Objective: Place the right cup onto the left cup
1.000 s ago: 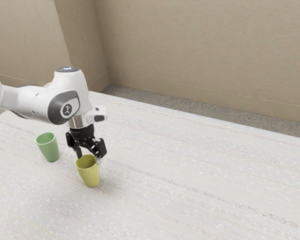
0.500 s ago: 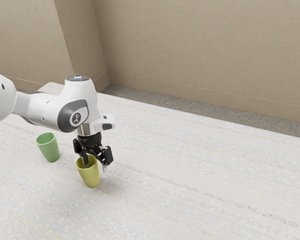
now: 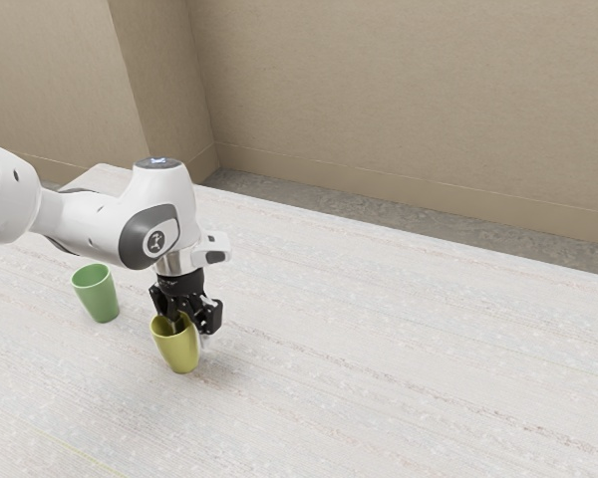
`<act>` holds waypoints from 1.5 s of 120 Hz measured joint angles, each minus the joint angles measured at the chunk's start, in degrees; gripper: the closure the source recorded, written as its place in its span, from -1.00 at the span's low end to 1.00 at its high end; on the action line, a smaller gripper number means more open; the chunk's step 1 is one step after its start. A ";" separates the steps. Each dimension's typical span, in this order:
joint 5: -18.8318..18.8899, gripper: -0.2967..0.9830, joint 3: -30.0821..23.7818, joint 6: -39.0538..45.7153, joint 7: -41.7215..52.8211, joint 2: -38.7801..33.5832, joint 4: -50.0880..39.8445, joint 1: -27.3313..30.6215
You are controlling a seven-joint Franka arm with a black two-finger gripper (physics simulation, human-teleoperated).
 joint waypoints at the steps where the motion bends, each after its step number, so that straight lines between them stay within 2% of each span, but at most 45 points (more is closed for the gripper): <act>1: 0.00 0.01 0.00 0.01 -0.01 0.00 0.00 0.00; 39: 0.09 0.48 0.00 0.21 -0.15 0.09 0.00 0.14; 60: 0.15 0.61 0.00 0.22 -0.19 -0.13 0.00 0.18; 92: 0.97 0.67 0.05 -0.24 -0.62 -1.94 -0.16 0.22; 138: 1.38 0.69 0.18 -6.65 -1.15 -10.80 0.57 0.71; 180: 1.92 0.69 0.25 -14.57 -0.65 -14.51 2.99 5.35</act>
